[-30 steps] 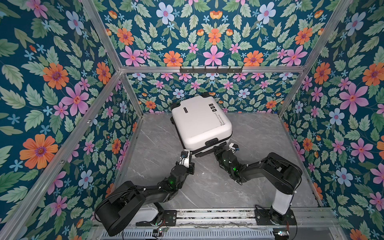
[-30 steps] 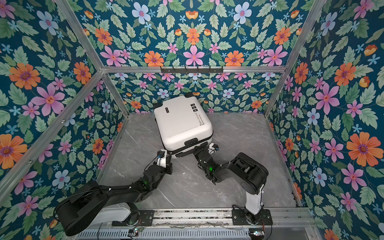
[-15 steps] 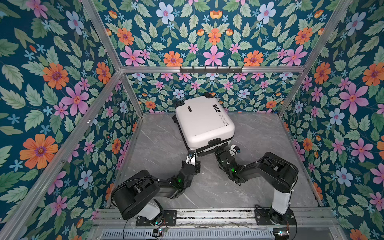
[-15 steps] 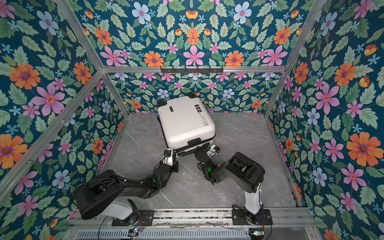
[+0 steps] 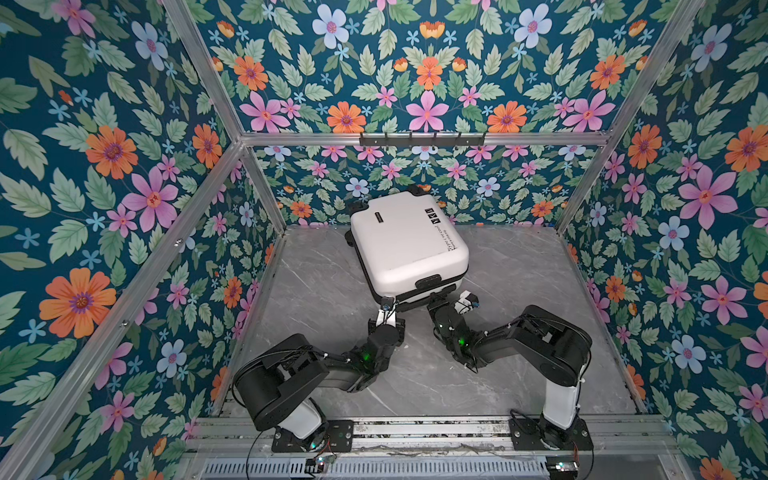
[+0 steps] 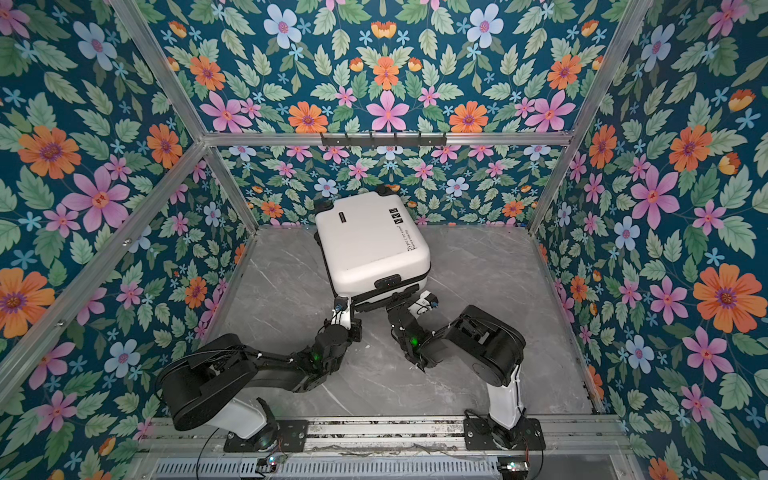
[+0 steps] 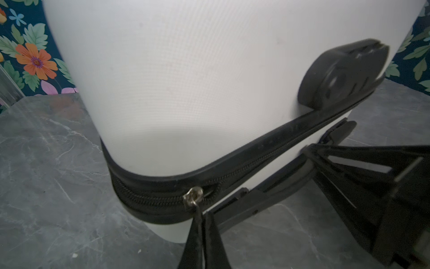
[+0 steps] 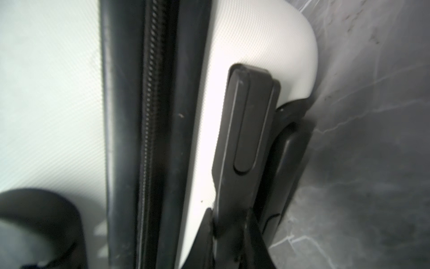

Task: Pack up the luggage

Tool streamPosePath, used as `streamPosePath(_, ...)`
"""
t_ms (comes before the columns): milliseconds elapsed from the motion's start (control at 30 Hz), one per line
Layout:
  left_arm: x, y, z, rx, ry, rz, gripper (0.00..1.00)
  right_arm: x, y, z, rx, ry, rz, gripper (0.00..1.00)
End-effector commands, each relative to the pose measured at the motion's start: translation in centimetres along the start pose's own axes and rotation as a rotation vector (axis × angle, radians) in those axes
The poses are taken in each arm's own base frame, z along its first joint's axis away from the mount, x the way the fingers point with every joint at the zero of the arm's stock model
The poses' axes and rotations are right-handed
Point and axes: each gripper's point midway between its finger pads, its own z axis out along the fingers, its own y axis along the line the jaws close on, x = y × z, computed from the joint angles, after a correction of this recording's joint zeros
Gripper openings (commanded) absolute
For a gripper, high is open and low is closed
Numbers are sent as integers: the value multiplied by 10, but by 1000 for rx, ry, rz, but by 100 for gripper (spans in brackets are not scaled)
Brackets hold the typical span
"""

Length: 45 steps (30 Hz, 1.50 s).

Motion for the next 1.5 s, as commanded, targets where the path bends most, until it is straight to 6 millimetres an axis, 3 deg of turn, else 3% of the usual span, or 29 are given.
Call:
streamPosePath(0,-60,-94,-25,489,-175,-82,0,94,58,-32,-240,446,-75,0)
streamPosePath(233,-59,-98,-26,491,-170,-70,0,113,64,-43,-259,488,-90,0)
streamPosePath(533,-50,-108,-28,513,-138,-14,0,119,53,-53,-248,523,-101,0)
streamPosePath(767,-48,-93,-31,463,-148,-39,0,118,55,-58,-254,537,-123,0)
streamPosePath(800,-48,-89,-31,449,-150,-42,0,118,56,-58,-245,548,-132,4)
streamPosePath(833,-48,-86,-32,438,-152,-45,0,117,55,-59,-236,552,-141,19)
streamPosePath(900,-48,-79,-33,414,-155,-48,0,111,52,-62,-212,541,-151,44)
streamPosePath(967,-48,-73,-34,391,-156,-50,0,100,47,-64,-191,523,-147,59)
streamPosePath(1000,-48,-70,-33,382,-155,-50,0,93,47,-65,-189,516,-141,62)
streamPosePath(1167,-46,-59,-33,355,-148,-50,0,66,15,-75,-99,503,-162,63)
streamPosePath(1200,-45,-58,-33,353,-145,-50,0,58,22,-81,-115,497,-162,63)
streamPosePath(1467,-29,-49,-37,365,-105,-42,0,-1,16,-102,-13,429,-348,63)
